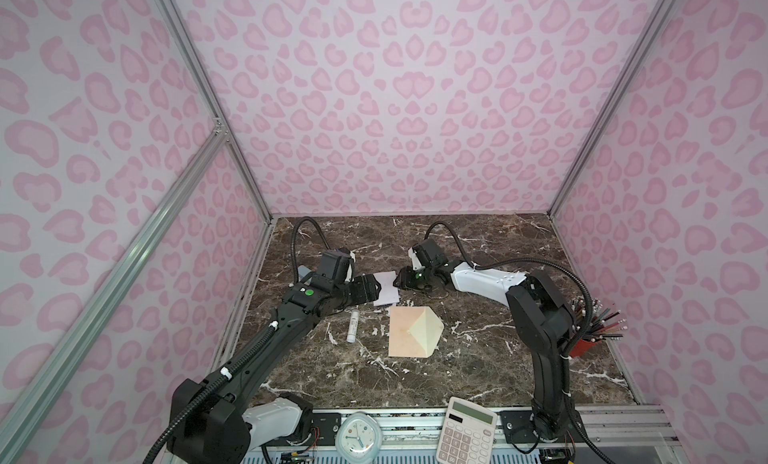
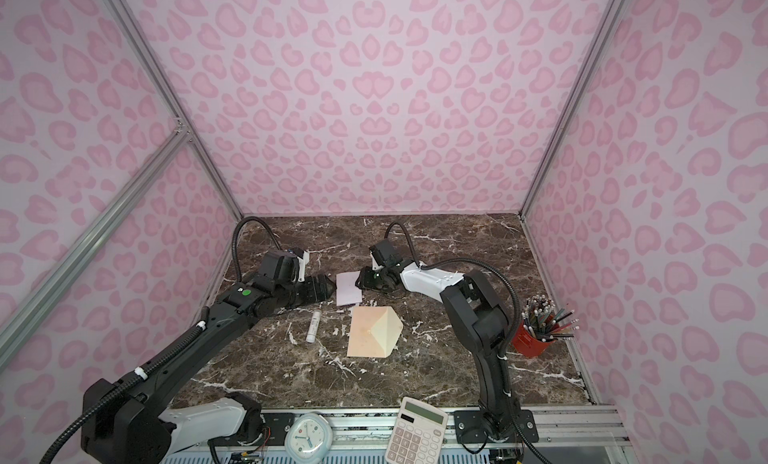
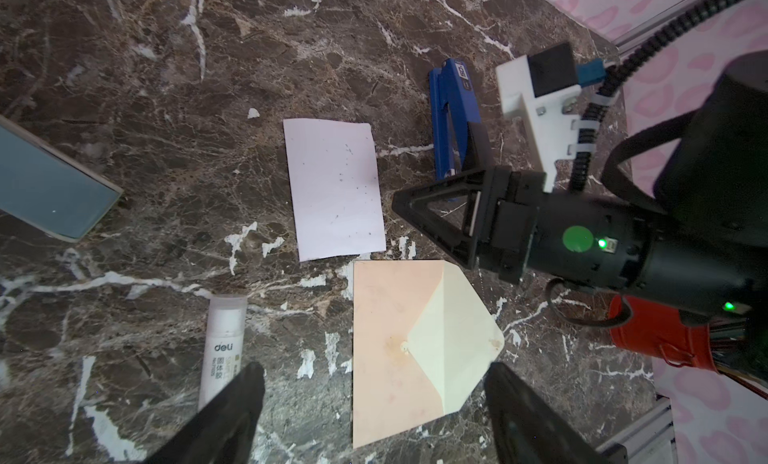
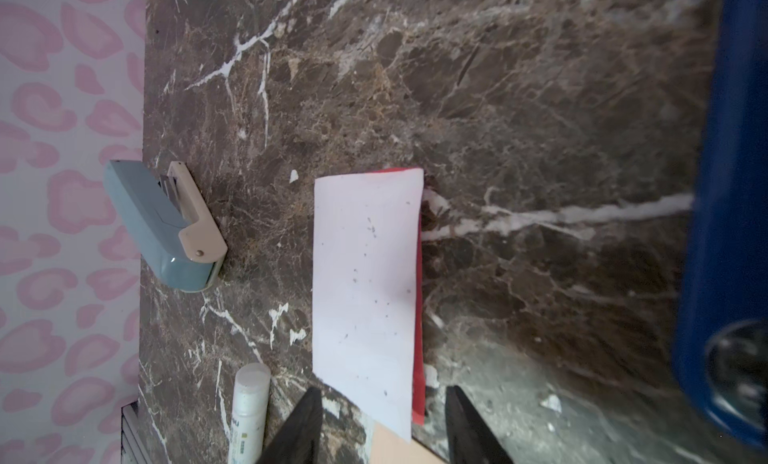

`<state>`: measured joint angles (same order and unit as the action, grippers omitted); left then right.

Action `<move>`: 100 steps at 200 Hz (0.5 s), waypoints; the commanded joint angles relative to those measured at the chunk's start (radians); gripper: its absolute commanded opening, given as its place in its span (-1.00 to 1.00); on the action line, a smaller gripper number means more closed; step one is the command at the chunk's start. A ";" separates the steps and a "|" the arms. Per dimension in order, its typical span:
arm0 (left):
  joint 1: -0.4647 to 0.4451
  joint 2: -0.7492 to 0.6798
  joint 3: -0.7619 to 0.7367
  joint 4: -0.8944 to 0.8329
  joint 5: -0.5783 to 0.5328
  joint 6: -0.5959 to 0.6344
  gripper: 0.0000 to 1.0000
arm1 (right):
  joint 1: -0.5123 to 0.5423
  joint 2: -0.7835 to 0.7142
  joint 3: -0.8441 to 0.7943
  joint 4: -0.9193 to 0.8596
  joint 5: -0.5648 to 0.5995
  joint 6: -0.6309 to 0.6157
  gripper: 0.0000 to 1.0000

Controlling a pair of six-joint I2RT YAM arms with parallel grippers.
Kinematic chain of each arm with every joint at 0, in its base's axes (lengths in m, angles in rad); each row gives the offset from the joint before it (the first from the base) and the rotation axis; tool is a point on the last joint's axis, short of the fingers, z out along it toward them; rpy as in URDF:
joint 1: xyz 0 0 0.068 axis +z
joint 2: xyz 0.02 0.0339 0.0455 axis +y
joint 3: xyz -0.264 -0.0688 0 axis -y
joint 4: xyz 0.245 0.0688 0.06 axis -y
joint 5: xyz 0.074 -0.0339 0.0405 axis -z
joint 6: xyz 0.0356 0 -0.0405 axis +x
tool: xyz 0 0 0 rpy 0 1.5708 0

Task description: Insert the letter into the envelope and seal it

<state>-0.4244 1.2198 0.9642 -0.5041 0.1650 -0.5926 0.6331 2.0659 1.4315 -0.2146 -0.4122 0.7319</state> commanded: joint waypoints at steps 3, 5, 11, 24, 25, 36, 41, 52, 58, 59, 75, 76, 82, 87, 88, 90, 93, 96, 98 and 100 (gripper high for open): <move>0.007 0.010 0.022 -0.035 0.016 0.010 0.72 | -0.003 0.050 0.043 0.008 -0.025 -0.010 0.00; 0.010 0.010 0.024 -0.036 0.016 0.011 0.72 | -0.004 0.053 0.045 0.005 -0.026 -0.012 0.00; 0.012 0.013 0.028 -0.041 0.017 0.014 0.72 | -0.003 0.064 0.046 0.003 -0.028 -0.014 0.00; 0.017 0.018 0.037 -0.053 0.019 0.017 0.72 | -0.005 0.081 0.081 0.003 -0.035 -0.014 -0.01; 0.018 0.018 0.037 -0.054 0.019 0.018 0.72 | -0.005 0.081 0.082 0.003 -0.036 -0.014 -0.01; 0.020 0.017 0.040 -0.056 0.016 0.020 0.72 | -0.003 0.088 0.084 0.007 -0.039 -0.014 -0.02; 0.021 0.016 0.040 -0.058 0.016 0.020 0.72 | -0.002 0.093 0.083 0.009 -0.040 -0.014 -0.02; 0.024 0.014 0.041 -0.060 0.017 0.022 0.72 | 0.000 0.098 0.083 0.009 -0.041 -0.014 -0.07; 0.025 0.012 0.041 -0.060 0.019 0.019 0.72 | 0.001 0.101 0.083 0.008 -0.042 -0.013 -0.10; 0.024 0.012 0.041 -0.061 0.018 0.019 0.72 | 0.002 0.101 0.083 0.008 -0.042 -0.013 -0.11; 0.027 0.007 0.039 -0.067 0.022 0.019 0.72 | 0.005 0.106 0.077 0.009 -0.040 -0.012 -0.16; 0.027 0.007 0.039 -0.068 0.022 0.018 0.72 | 0.006 0.106 0.077 0.009 -0.040 -0.012 -0.16; 0.027 0.003 0.037 -0.071 0.022 0.017 0.72 | 0.007 0.106 0.075 0.010 -0.039 -0.012 -0.18; 0.028 0.000 0.036 -0.072 0.022 0.017 0.72 | 0.008 0.110 0.073 0.009 -0.038 -0.012 -0.19; 0.027 0.001 0.036 -0.072 0.022 0.017 0.72 | 0.008 0.110 0.073 0.009 -0.038 -0.011 -0.19; 0.028 -0.001 0.034 -0.073 0.022 0.017 0.72 | 0.009 0.111 0.072 0.007 -0.037 -0.011 -0.19; 0.028 -0.003 0.034 -0.074 0.021 0.017 0.72 | 0.010 0.112 0.071 0.007 -0.038 -0.011 -0.20; 0.029 -0.004 0.034 -0.076 0.021 0.018 0.72 | 0.011 0.112 0.069 0.007 -0.038 -0.011 -0.21; 0.028 -0.006 0.033 -0.077 0.021 0.018 0.72 | 0.011 0.112 0.069 0.007 -0.037 -0.011 -0.22; 0.029 -0.006 0.034 -0.078 0.021 0.017 0.72 | 0.011 0.113 0.068 0.007 -0.037 -0.010 -0.23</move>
<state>-0.3992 1.2270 0.9947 -0.5583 0.1833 -0.5816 0.6384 2.1647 1.5101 -0.2096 -0.4454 0.7231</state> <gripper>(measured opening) 0.859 0.402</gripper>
